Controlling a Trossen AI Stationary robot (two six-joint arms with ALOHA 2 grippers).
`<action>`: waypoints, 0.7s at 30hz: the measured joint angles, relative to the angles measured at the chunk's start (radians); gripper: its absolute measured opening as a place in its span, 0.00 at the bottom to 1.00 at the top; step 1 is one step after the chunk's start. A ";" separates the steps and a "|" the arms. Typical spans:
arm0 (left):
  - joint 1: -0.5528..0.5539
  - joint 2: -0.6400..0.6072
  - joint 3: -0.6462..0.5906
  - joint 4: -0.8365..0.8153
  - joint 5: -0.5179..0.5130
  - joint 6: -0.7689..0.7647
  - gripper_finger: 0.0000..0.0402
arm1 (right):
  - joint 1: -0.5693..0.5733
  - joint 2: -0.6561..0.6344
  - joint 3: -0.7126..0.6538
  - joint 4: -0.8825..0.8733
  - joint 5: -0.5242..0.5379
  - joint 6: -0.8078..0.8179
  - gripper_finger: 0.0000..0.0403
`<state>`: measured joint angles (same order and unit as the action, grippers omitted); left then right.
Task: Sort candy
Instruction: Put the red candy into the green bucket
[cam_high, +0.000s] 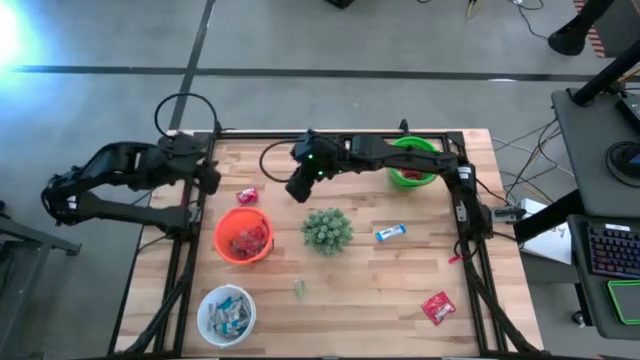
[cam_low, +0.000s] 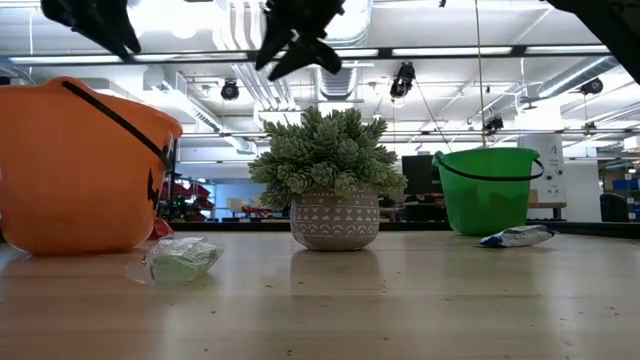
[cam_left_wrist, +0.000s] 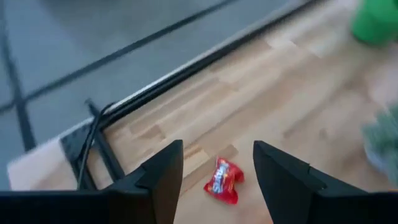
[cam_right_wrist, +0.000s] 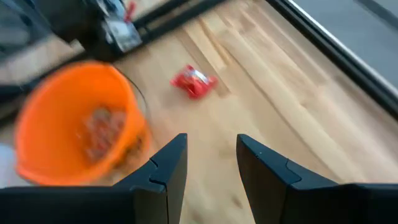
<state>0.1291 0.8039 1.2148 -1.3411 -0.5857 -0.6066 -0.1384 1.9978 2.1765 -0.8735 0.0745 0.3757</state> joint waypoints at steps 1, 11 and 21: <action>0.001 0.012 0.000 -0.004 -0.024 -0.059 0.44 | -0.006 -0.004 0.000 -0.027 0.000 -0.028 0.32; 0.068 0.142 0.000 -0.007 0.013 -0.387 0.43 | -0.036 -0.018 -0.003 -0.171 0.001 -0.275 0.32; 0.267 0.280 0.000 -0.001 0.131 -0.467 0.43 | -0.095 0.016 -0.040 -0.138 -0.004 -0.389 0.32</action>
<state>0.3963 1.0836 1.2148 -1.3423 -0.4552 -1.0739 -0.2336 2.0138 2.1362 -1.0112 0.0704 -0.0133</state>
